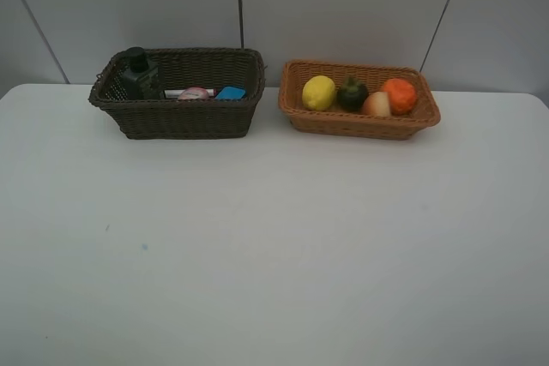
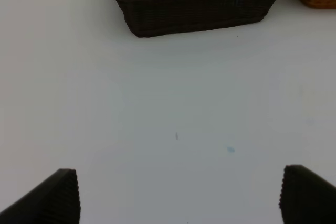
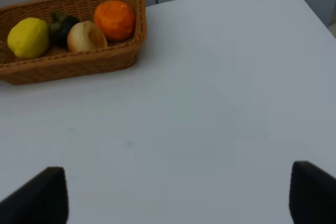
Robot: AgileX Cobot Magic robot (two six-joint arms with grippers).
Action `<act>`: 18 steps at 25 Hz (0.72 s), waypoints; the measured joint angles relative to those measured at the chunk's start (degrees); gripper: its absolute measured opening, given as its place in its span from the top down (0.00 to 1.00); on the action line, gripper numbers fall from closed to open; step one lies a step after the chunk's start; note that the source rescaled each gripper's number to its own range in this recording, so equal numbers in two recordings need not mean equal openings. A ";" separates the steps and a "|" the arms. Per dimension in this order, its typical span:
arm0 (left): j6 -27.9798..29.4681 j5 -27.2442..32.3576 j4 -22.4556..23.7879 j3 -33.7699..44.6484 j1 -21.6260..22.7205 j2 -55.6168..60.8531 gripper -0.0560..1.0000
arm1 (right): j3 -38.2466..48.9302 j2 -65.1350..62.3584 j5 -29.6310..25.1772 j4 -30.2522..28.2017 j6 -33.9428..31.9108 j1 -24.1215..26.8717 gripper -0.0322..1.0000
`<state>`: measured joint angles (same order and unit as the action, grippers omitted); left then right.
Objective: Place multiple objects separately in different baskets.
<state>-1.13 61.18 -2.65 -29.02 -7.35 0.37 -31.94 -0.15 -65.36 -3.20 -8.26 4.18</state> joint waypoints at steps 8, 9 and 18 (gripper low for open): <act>0.00 0.00 0.00 0.00 0.00 0.00 0.00 | 2.04 -0.05 3.66 2.44 3.15 0.00 0.01; 0.00 0.00 0.00 0.00 0.00 0.00 0.00 | 2.10 -0.05 3.66 2.58 3.57 0.00 0.01; 0.00 0.00 0.00 0.00 0.00 0.00 0.00 | 2.17 -0.05 3.84 2.80 3.88 0.00 0.01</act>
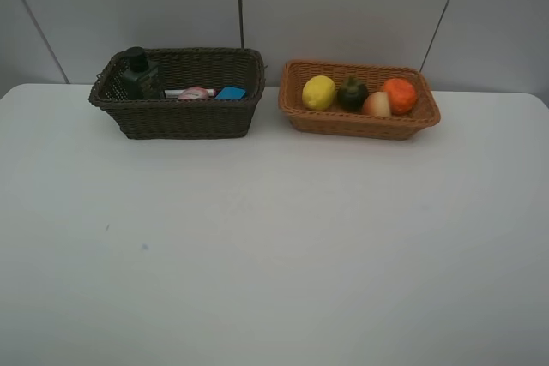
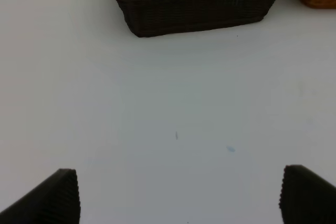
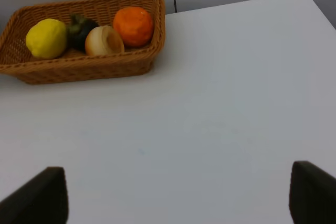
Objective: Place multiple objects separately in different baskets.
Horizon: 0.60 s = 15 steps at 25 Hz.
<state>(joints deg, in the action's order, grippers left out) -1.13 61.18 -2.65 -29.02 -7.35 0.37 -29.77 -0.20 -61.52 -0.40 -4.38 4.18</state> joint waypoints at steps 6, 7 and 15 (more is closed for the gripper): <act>0.00 0.00 0.00 0.00 0.00 0.00 0.00 | 0.00 0.00 0.02 0.00 0.08 0.00 0.00; 0.00 0.00 0.00 0.00 0.00 0.00 0.00 | 0.00 0.00 0.07 0.00 0.08 0.00 0.00; 0.00 0.00 0.00 0.00 0.00 0.00 0.00 | 0.00 0.00 0.17 0.06 0.16 -5.24 0.00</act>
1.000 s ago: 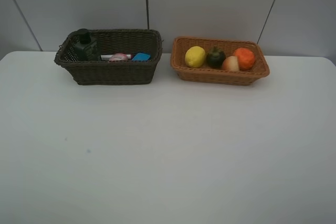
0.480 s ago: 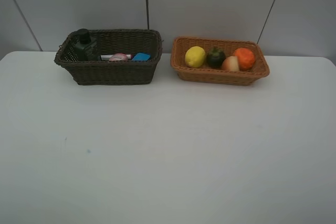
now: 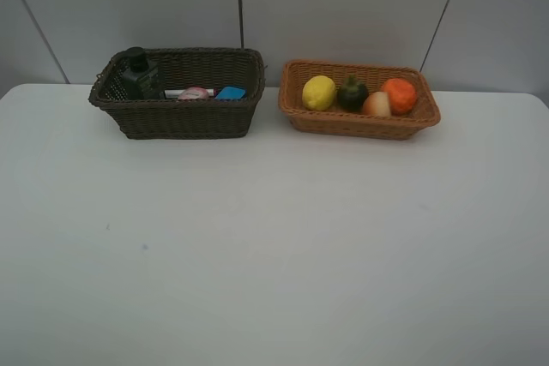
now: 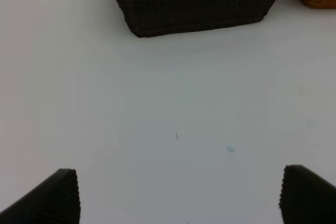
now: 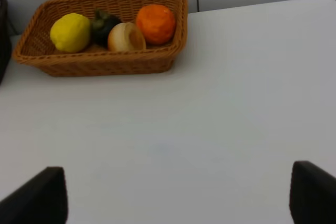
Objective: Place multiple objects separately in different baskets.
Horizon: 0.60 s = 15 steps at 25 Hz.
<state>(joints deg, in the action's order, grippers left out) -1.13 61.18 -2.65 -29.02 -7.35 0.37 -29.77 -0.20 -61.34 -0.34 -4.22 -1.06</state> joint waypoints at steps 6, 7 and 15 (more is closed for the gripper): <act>0.00 0.00 0.00 0.00 0.00 0.00 0.00 | 0.00 0.00 0.00 0.34 -0.01 -0.78 0.00; 0.00 0.00 0.00 0.00 0.00 0.00 0.00 | 0.00 0.00 0.00 0.34 -0.01 -0.78 0.00; 0.00 0.00 0.00 0.00 0.00 0.00 0.00 | 0.00 0.00 0.00 0.34 0.01 -0.78 0.00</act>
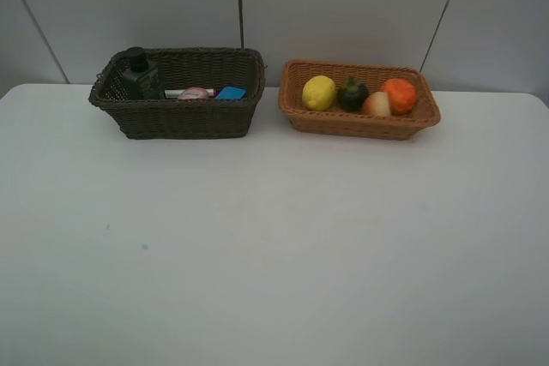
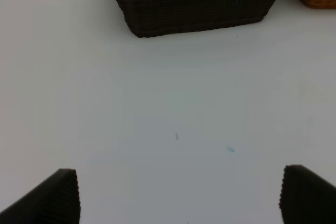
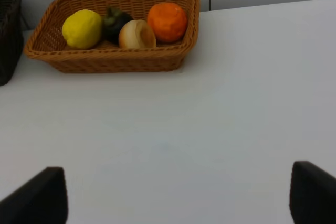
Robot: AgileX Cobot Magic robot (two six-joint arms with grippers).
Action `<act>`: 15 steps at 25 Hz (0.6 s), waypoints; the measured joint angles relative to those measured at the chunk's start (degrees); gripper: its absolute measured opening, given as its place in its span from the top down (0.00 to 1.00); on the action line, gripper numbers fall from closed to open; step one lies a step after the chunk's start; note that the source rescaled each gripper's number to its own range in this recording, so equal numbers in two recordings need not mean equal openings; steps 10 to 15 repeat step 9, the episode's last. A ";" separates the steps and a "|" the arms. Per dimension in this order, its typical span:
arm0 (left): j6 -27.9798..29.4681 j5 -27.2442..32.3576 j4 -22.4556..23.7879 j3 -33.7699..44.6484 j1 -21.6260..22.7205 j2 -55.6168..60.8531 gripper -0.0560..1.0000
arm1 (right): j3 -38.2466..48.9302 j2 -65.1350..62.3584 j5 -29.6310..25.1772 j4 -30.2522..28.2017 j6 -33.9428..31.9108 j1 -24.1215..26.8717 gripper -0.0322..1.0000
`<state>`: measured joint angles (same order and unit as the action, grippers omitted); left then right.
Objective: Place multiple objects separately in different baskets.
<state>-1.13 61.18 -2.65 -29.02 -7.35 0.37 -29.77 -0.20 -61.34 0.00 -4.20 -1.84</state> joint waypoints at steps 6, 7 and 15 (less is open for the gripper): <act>0.00 0.00 0.00 0.00 0.00 0.00 0.00 | 0.00 0.00 0.00 0.00 0.00 0.00 0.00; 0.00 0.00 0.00 0.00 0.00 0.00 0.00 | 0.00 0.00 0.00 0.00 0.00 0.00 0.00; 0.00 0.00 0.00 0.00 0.00 0.00 0.00 | 0.00 0.00 0.00 0.00 0.00 0.00 0.00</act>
